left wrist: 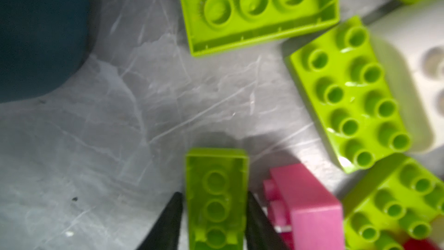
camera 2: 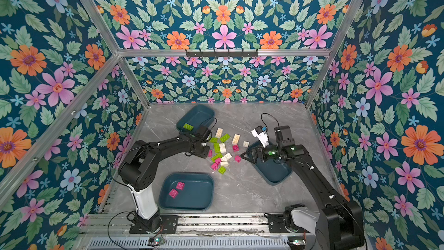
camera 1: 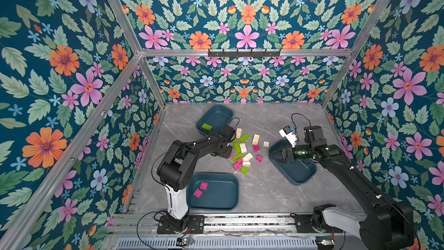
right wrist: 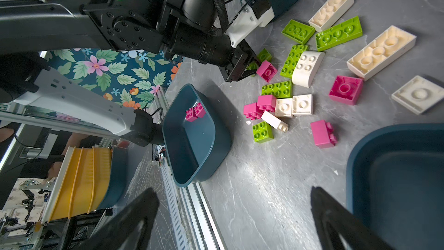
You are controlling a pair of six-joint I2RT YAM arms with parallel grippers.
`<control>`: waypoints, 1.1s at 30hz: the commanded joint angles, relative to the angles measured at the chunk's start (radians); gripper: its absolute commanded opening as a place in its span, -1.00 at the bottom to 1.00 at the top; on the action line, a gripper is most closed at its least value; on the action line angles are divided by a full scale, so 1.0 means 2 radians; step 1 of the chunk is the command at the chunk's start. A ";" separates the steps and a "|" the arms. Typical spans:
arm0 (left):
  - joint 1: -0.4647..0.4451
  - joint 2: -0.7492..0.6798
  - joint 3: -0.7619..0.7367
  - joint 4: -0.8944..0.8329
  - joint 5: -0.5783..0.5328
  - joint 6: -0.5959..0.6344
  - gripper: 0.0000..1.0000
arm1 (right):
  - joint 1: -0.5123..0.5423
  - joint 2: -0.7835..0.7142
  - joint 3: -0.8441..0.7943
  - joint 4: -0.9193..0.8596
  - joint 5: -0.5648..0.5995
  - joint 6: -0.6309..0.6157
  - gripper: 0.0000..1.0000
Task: Sort the legos into containers by color
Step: 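Carry the green brick to the farther teal bin and release it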
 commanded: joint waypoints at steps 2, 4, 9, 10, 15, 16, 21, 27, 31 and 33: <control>0.002 -0.008 0.000 -0.017 0.009 -0.001 -0.40 | 0.000 -0.001 0.004 -0.004 0.002 -0.010 0.98; 0.003 -0.020 0.001 -0.027 0.007 -0.004 -0.40 | 0.000 -0.001 0.002 0.001 0.000 -0.009 0.98; 0.003 -0.058 0.022 -0.079 0.005 -0.016 -0.38 | 0.000 0.009 0.006 0.013 -0.010 -0.002 0.98; 0.003 -0.067 0.031 -0.095 0.002 -0.018 -0.38 | 0.000 0.010 0.009 0.015 -0.013 -0.002 0.98; 0.022 -0.086 0.088 -0.133 -0.033 -0.008 -0.35 | 0.000 0.015 0.011 0.044 -0.031 0.020 0.98; 0.030 -0.083 0.099 -0.136 -0.036 -0.004 -0.35 | 0.000 0.016 0.011 0.051 -0.035 0.026 0.98; 0.074 -0.041 0.172 -0.123 -0.055 0.029 -0.33 | 0.001 0.014 0.007 0.080 -0.049 0.051 0.98; 0.114 0.038 0.258 -0.094 -0.048 0.044 -0.31 | 0.001 0.007 0.005 0.077 -0.049 0.054 0.98; 0.123 0.089 0.308 -0.083 -0.043 0.052 -0.29 | 0.000 0.007 0.005 0.072 -0.044 0.051 0.98; 0.125 0.112 0.331 -0.074 -0.043 0.066 -0.29 | 0.000 0.008 0.005 0.071 -0.043 0.050 0.98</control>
